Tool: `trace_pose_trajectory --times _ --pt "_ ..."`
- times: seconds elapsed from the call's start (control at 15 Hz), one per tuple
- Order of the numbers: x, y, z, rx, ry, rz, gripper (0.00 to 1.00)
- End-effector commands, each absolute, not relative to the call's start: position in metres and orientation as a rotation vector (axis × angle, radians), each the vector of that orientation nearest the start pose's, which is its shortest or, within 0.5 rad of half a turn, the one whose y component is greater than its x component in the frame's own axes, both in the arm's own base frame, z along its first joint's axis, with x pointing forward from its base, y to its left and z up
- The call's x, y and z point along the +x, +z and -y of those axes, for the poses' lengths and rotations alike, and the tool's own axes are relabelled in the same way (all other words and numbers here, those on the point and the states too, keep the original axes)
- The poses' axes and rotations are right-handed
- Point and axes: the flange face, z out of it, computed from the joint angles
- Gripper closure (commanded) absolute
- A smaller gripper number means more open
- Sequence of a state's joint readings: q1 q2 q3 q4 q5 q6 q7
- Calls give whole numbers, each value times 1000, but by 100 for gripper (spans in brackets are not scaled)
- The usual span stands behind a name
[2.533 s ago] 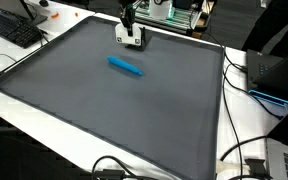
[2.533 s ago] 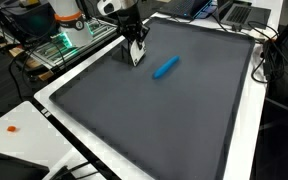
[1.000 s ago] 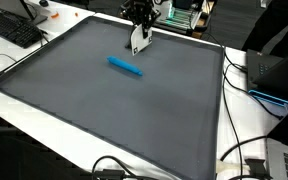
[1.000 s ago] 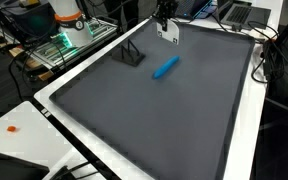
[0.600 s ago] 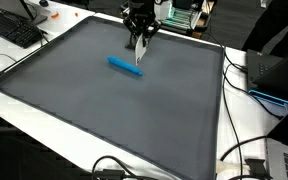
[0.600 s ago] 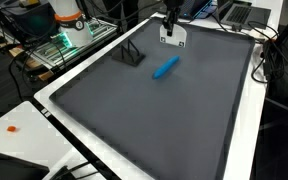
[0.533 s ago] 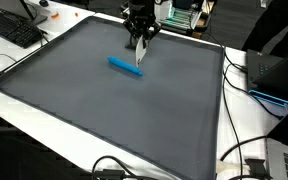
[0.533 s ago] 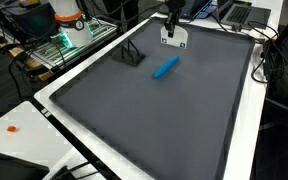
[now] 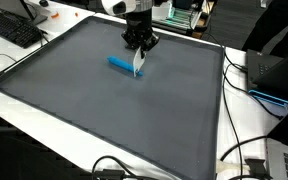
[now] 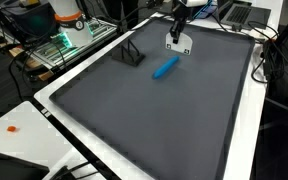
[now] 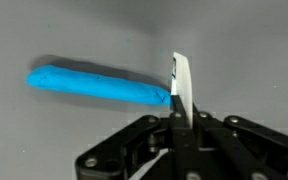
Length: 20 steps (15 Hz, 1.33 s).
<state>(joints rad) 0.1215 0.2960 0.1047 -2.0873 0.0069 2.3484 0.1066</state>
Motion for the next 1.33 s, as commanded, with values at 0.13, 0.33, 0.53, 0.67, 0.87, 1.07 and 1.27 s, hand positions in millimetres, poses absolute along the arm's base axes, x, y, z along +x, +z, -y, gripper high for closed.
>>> trace_pose_trajectory --times 0.13,0.33,0.53,0.67,0.87,1.07,1.27 --pt "578 268 -129 -3165 32 121 99" --pt "580 263 -130 -3174 31 102 99" --pt "581 258 -129 -3193 -4 97 99" --pt "581 254 -128 -3211 -31 99 99" --pt "580 247 -128 -3215 -54 91 99" --pt "577 239 -129 -3216 -51 80 99" --pt "575 232 -126 -3223 -33 70 99"
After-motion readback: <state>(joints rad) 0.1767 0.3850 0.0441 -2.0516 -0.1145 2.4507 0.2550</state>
